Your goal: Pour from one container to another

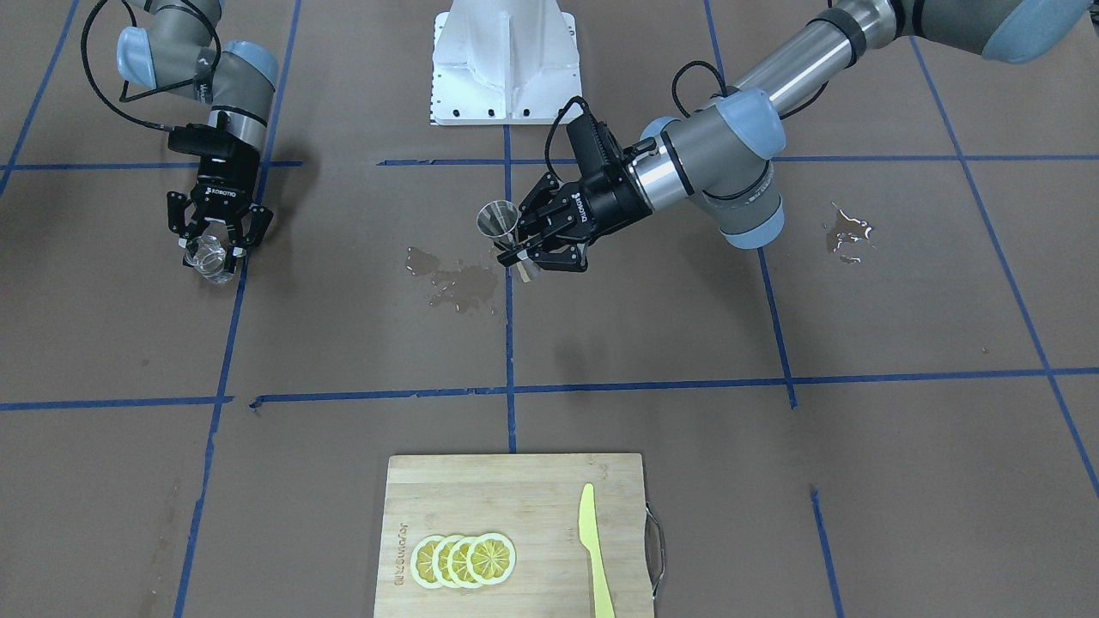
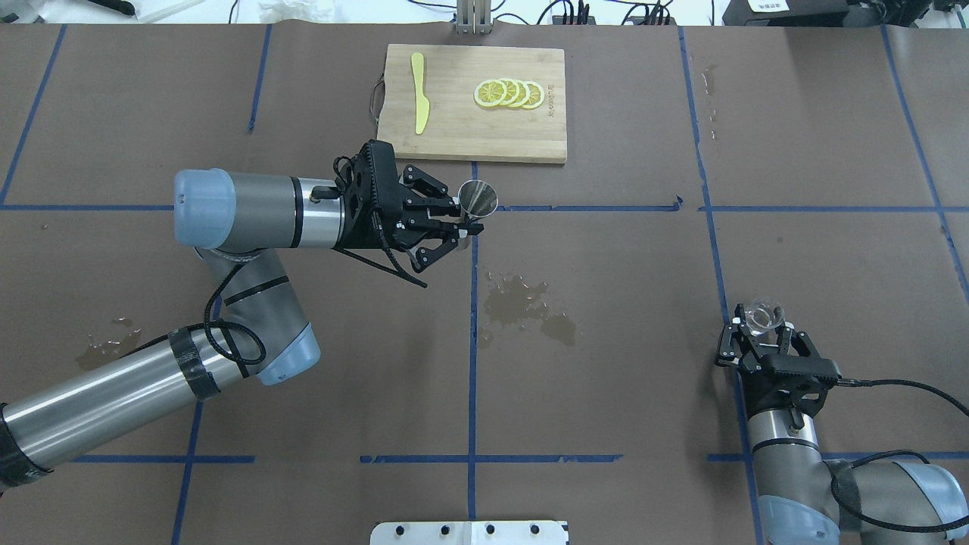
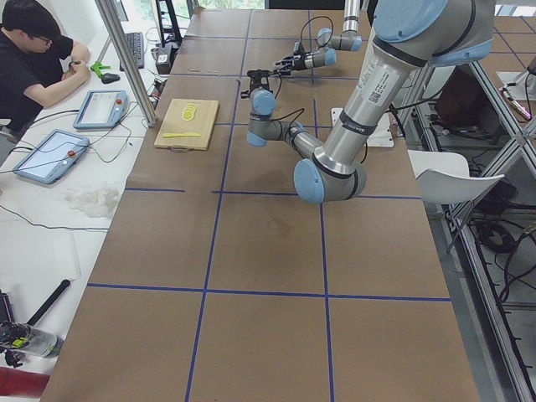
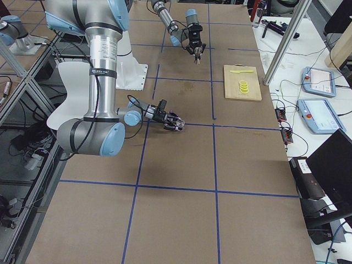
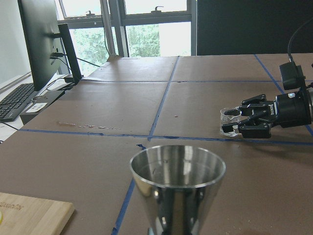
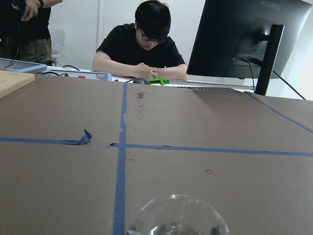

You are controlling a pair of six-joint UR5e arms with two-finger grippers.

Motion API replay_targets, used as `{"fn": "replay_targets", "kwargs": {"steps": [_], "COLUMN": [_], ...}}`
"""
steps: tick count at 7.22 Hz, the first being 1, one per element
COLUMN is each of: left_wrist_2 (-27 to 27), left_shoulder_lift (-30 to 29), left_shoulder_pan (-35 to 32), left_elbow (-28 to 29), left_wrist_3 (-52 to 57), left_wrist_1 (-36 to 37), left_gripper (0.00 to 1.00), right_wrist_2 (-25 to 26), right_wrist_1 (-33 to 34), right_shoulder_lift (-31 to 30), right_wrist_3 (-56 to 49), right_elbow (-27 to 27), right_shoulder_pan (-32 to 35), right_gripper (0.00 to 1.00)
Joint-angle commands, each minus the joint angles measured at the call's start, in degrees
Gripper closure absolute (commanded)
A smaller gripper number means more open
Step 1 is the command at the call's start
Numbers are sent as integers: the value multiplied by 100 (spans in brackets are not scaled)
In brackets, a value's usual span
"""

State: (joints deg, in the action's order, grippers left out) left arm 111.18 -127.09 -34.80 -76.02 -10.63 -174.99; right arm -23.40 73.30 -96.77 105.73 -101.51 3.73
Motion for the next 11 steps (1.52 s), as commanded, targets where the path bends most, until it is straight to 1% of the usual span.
{"fn": "replay_targets", "kwargs": {"steps": [1, 2, 3, 4, 5, 7, 8, 9, 11], "left_wrist_2": [0, 0, 0, 0, 0, 0, 0, 0, 0], "left_shoulder_lift": [0, 0, 9, 0, 9, 9, 9, 9, 9], "left_shoulder_pan": [-1, -1, -1, -1, -1, -1, -1, -1, -1], "left_elbow": [0, 0, -9, -9, -9, -9, -9, -9, -9], "left_wrist_3": [0, 0, 0, -9, -9, -9, 0, 0, 0], "left_wrist_1": [0, -9, -9, -9, -18, -27, -27, -27, -27], "left_gripper": [100, 100, 100, 100, 100, 100, 100, 100, 100], "right_wrist_2": [-24, -24, -7, -24, -42, -59, -51, -25, -42], "right_wrist_1": [0, 0, 0, -9, -9, 0, -9, -18, -18], "right_shoulder_lift": [1, 1, 1, 9, 1, -17, -8, 44, 587], "right_wrist_3": [-9, -35, -44, -70, -384, -693, -964, -1489, -2842], "right_elbow": [-9, -35, -35, -113, -288, -841, -965, -1062, -1194], "right_shoulder_pan": [-4, -4, 5, 5, 22, 75, 145, 241, 636], "right_gripper": [73, 79, 97, 100, 100, 100, 100, 100, 100]}}
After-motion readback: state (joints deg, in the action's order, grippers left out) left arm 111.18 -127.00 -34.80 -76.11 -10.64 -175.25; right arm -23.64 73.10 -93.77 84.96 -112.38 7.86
